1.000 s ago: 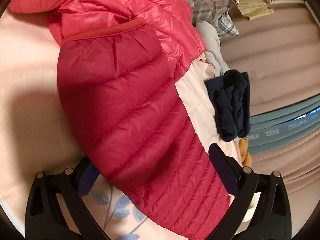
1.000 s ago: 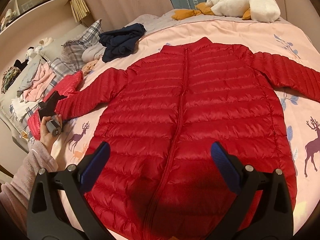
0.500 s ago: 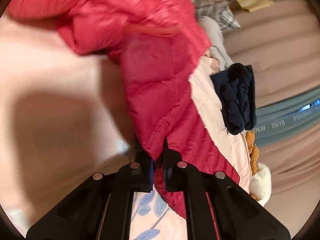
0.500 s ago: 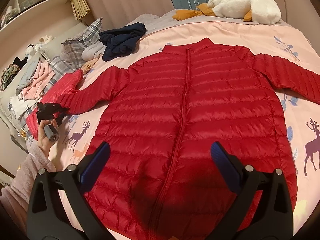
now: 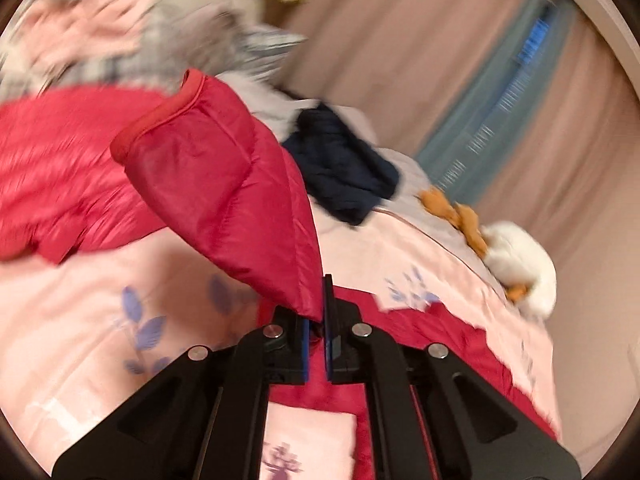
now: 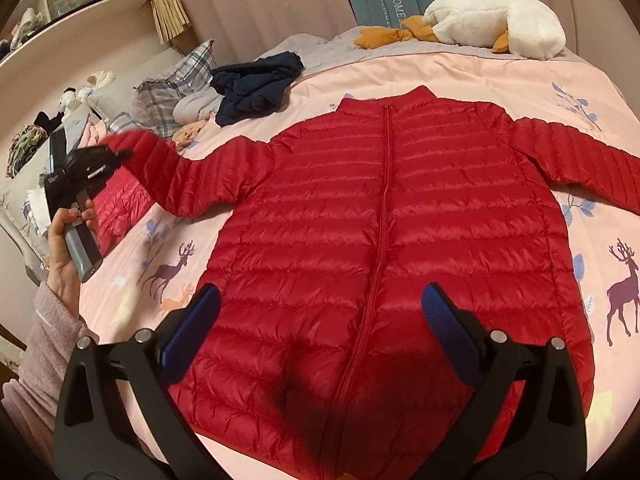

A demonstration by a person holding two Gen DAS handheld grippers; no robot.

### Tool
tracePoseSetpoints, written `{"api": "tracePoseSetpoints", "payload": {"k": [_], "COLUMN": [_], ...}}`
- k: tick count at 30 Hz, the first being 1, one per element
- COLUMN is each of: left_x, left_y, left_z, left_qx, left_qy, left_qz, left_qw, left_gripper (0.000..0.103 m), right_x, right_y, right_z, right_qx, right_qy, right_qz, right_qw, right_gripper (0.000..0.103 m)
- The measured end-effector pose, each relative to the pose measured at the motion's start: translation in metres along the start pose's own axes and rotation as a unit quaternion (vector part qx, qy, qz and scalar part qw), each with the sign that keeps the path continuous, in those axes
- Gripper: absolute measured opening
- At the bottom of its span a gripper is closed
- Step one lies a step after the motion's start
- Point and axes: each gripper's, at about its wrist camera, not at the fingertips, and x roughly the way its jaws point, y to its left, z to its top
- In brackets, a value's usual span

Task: Fold large clothes

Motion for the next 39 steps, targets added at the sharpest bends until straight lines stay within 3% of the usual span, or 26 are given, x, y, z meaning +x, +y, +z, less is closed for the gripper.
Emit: {"api": "tracePoseSetpoints", "payload": {"k": [5, 13, 19, 24, 27, 29, 32, 35, 39], "left_x": [-0.007, 0.026, 0.057, 0.09, 0.1, 0.094, 0.077, 0.055, 0.033], "left_y": [-0.078, -0.177, -0.212, -0.224, -0.225, -0.231, -0.225, -0.211, -0.169], "left_z": [-0.023, -0.105, -0.162, -0.19, -0.196, -0.205, -0.203, -0.194, -0.176], "left_qx": [0.097, 0.222, 0.293, 0.304, 0.294, 0.29, 0.28, 0.261, 0.19], "left_qy": [0.012, 0.078, 0.128, 0.197, 0.223, 0.227, 0.226, 0.217, 0.214], "left_qz": [-0.028, -0.038, -0.02, -0.012, -0.008, -0.013, -0.029, -0.056, -0.083], "left_qw": [0.9948, 0.9712, 0.9475, 0.932, 0.9292, 0.9295, 0.9327, 0.9389, 0.9548], "left_gripper": [0.005, 0.005, 0.005, 0.01, 0.03, 0.055, 0.081, 0.085, 0.085], "right_x": [-0.009, -0.028, -0.035, -0.033, -0.026, -0.017, 0.0, 0.018, 0.052], "right_y": [-0.012, -0.059, -0.097, -0.121, -0.137, -0.148, -0.159, -0.164, -0.162], "right_z": [-0.003, -0.013, -0.019, -0.017, -0.008, 0.0, 0.013, 0.028, 0.052], "right_qx": [0.016, 0.073, 0.113, 0.141, 0.168, 0.189, 0.222, 0.238, 0.243], "right_qy": [-0.009, -0.019, -0.015, -0.011, -0.002, 0.01, 0.031, 0.042, 0.053], "right_qz": [0.001, -0.007, -0.015, -0.005, 0.021, 0.041, 0.077, 0.095, 0.107], "right_qw": [1.0, 0.997, 0.993, 0.99, 0.986, 0.981, 0.971, 0.966, 0.963], "right_gripper": [0.101, 0.101, 0.101, 0.101, 0.101, 0.101, 0.101, 0.101, 0.101]}}
